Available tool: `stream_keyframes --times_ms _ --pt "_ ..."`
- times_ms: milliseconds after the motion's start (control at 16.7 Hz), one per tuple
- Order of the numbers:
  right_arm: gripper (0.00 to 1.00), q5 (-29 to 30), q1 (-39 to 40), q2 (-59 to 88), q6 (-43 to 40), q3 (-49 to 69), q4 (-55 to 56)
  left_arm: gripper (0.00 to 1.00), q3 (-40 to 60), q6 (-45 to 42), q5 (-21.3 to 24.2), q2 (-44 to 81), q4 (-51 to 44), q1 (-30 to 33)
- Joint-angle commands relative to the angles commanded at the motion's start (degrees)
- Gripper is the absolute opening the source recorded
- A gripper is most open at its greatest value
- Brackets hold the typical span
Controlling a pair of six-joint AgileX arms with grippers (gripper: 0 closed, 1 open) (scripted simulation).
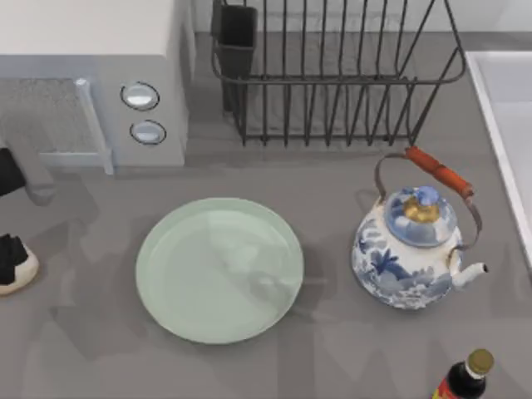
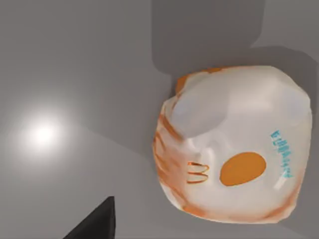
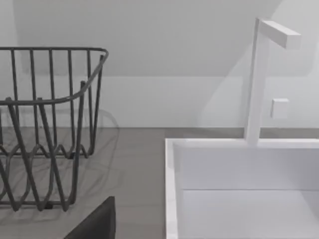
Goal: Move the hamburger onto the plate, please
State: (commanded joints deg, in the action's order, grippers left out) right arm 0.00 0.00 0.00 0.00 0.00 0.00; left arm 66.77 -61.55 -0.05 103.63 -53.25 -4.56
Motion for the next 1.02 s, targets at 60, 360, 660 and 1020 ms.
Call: stream_keyframes --times_ms 60,360,660,1020 --pt "1.00 0.0 0.0 0.0 0.0 0.0 0.0 1.00 -1.3 -0.2 0.0 0.4 1.7 -0.2" --pt "1.00 0.0 0.0 0.0 0.0 0.0 0.0 1.00 -6.4 -0.3 0.0 5.6 11.8 -0.2" --pt "1.00 0.0 0.0 0.0 0.0 0.0 0.0 1.00 -6.0 0.1 0.1 8.4 14.5 0.2" --pt "1.00 0.0 0.0 0.0 0.0 0.0 0.0 0.70 -6.0 0.1 0.1 8.4 14.5 0.2"
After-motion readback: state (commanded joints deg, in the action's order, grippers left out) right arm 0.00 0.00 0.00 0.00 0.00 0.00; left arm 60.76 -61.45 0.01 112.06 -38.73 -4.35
